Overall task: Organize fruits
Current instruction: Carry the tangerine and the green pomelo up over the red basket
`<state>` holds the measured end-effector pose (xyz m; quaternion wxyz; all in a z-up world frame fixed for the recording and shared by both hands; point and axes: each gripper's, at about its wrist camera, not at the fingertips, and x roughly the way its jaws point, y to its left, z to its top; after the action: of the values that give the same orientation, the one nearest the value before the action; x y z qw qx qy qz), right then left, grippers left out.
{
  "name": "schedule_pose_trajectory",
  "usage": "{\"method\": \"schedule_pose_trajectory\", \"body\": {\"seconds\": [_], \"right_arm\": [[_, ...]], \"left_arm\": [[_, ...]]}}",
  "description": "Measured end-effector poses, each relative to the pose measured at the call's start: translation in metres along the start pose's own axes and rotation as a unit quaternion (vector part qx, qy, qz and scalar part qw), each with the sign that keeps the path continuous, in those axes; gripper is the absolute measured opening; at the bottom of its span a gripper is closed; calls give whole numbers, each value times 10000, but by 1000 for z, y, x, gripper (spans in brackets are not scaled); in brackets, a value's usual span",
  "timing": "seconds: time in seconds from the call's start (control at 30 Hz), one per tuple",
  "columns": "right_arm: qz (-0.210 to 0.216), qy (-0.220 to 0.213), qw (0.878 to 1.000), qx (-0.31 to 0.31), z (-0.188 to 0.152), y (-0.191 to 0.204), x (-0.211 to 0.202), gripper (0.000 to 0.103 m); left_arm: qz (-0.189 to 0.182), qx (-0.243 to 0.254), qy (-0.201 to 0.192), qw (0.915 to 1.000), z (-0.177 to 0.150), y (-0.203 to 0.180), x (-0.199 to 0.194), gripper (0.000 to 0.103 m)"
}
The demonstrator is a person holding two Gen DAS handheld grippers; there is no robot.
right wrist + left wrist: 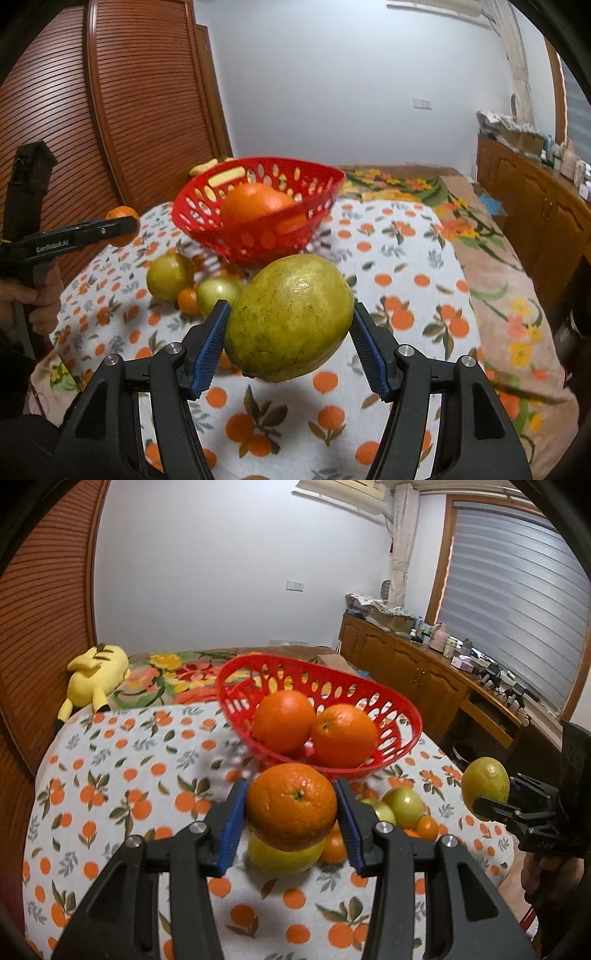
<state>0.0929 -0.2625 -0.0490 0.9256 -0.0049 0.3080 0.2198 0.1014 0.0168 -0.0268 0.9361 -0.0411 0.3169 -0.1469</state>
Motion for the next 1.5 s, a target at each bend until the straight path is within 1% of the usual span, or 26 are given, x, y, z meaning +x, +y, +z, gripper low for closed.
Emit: {"method": "schedule_pose_trajectory", "body": {"seconds": [0.2,0.47,0.83,1.1,1.4,1.43,1.5], "right_arm": [[93,-69,9999,-123,14,8,-1,67],[186,-148,9995,-206,32,13,-2,67],[344,-216,9990,-160,56,9,3,67],[373,-213,9985,-339,79,9,25,67],[489,-97,9977,-470,106,5,64,67],[498,-63,9975,-490,109,4,69,67],[506,-2,9972,-545,113,2,79,67]], "left_arm": [[-51,56,-31,10000,13,-6,2,45],[-50,121,-2,9999,23,-12,7,45],[-110,166,120,9997,30,-19,19,45],[-192,238,163,9994,39,-21,41,45],[-200,241,254,9992,48,-20,64,45],[-187,229,256,9992,48,-19,66,46],[-163,222,210,9994,50,-17,66,52]]}}
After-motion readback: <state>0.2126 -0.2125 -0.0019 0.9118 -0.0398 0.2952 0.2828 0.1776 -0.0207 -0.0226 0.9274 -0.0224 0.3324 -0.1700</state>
